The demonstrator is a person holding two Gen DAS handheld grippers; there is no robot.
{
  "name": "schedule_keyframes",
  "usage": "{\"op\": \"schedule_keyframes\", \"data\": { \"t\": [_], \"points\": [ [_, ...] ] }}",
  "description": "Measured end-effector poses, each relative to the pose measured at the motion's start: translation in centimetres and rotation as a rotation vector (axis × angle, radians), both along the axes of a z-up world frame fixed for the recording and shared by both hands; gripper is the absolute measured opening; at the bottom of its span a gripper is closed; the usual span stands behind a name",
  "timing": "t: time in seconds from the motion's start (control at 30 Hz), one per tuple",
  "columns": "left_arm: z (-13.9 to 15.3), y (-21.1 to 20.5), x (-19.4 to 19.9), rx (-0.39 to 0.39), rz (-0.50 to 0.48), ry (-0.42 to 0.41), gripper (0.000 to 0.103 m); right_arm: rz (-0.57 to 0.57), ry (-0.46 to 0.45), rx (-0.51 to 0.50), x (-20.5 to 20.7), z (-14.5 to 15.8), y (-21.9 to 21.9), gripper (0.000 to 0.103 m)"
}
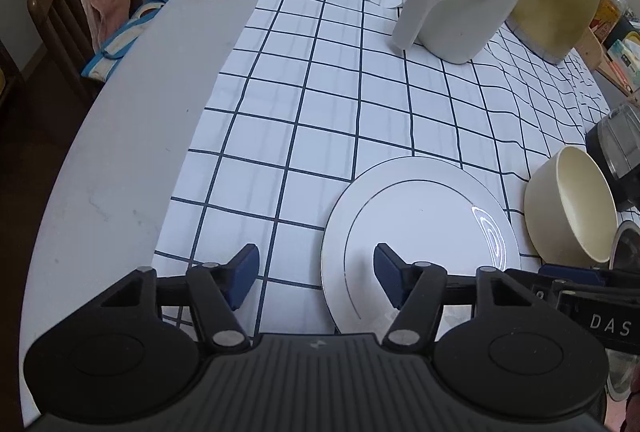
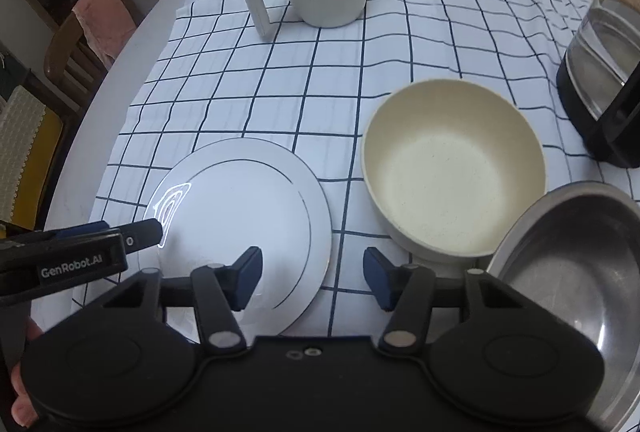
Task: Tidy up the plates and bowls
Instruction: 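Close the left gripper on the small plate rim while the right gripper closes too, then carry the small white plate with both grippers and lower it onto the large plate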
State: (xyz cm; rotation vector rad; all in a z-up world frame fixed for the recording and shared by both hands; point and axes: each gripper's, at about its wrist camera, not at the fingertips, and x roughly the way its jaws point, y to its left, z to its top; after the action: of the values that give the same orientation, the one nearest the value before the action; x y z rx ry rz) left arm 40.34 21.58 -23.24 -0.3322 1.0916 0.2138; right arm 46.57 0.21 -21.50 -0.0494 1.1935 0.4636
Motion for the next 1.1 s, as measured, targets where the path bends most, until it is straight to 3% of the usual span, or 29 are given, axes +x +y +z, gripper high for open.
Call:
{"op": "schedule_keyframes", "data": {
  "t": [0.07,0.47,0.63,0.77,1.1],
  "points": [
    [-0.4,0.1,0.2,-0.018,0.003,0.009,0.047,0.002,0.007,0.000,0.1,-0.2,0.2,0.048],
    [-1.0,1.0,1.1,-0.091,0.032,-0.001,0.031,-0.036,0.069,0.044,0.7,-1.2,-0.2,0.025],
    [-1.2,1.2,1.2,-0.129,0.033,-0.010,0.017,-0.060,0.080,0.067,1.0,-1.5,-0.7,0.019],
    [-1.2,1.0,1.1,-0.124,0.038,-0.017,0.017,-0.069,0.078,0.076,1.0,-1.8,-1.0,0.013],
    [-0.6,1.4,0.2,-0.110,0.063,-0.024,0.014,-0.058,0.045,0.073,0.7,-1.0,-0.4,0.011]
  ]
}}
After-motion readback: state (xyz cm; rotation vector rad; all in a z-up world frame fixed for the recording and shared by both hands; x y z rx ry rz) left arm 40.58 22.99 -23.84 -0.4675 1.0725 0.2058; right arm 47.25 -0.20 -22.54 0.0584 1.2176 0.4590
